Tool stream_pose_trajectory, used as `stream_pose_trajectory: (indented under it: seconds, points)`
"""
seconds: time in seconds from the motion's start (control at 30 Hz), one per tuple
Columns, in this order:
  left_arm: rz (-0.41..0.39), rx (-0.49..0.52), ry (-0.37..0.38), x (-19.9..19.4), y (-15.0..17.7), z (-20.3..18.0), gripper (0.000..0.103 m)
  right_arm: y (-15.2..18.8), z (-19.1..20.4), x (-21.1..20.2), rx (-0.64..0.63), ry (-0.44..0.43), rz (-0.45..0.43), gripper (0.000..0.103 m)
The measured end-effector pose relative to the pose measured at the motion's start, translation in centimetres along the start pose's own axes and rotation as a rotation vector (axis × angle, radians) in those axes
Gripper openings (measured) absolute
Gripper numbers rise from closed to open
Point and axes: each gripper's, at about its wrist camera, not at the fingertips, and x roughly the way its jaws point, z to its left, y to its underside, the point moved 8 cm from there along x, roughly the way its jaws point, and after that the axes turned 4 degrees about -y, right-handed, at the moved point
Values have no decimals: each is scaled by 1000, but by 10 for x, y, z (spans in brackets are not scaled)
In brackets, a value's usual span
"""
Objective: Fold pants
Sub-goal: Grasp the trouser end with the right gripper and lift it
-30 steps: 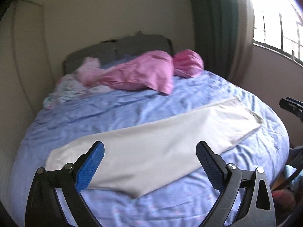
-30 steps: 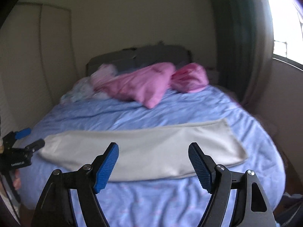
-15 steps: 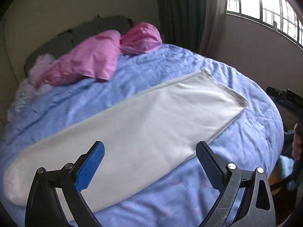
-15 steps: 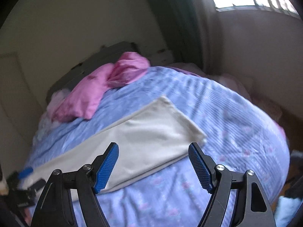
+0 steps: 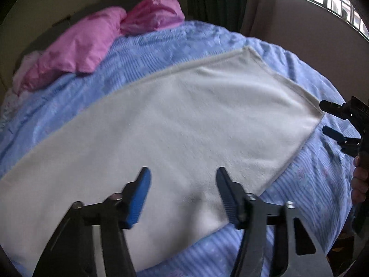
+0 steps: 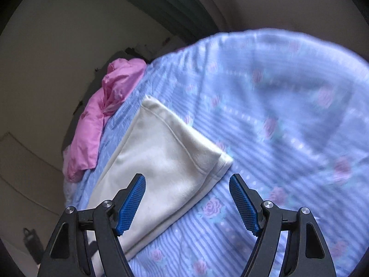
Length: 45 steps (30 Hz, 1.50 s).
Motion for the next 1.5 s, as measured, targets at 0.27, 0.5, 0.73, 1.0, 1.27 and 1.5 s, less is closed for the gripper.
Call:
stream_pose_trajectory:
  seconds: [0.27, 0.5, 0.73, 1.0, 1.27, 1.5]
  points:
    - [25, 30, -5, 18, 23, -6, 36, 8, -7, 27, 75, -41, 22, 77]
    - [33, 11, 35, 27, 28, -8, 32, -1, -7, 42, 85, 1, 7, 66]
    - [24, 10, 24, 27, 31, -10, 32, -6, -9, 42, 98, -6, -13, 19]
    - [48, 1, 64, 20, 25, -3, 28, -12, 99, -4, -401, 134, -172, 18]
    - [-8, -121, 14, -57, 23, 117, 20, 14, 235, -3, -741, 101, -175, 17]
    - [-9, -223, -134, -120, 84, 261, 20, 121, 352, 25, -1065, 24, -70, 18]
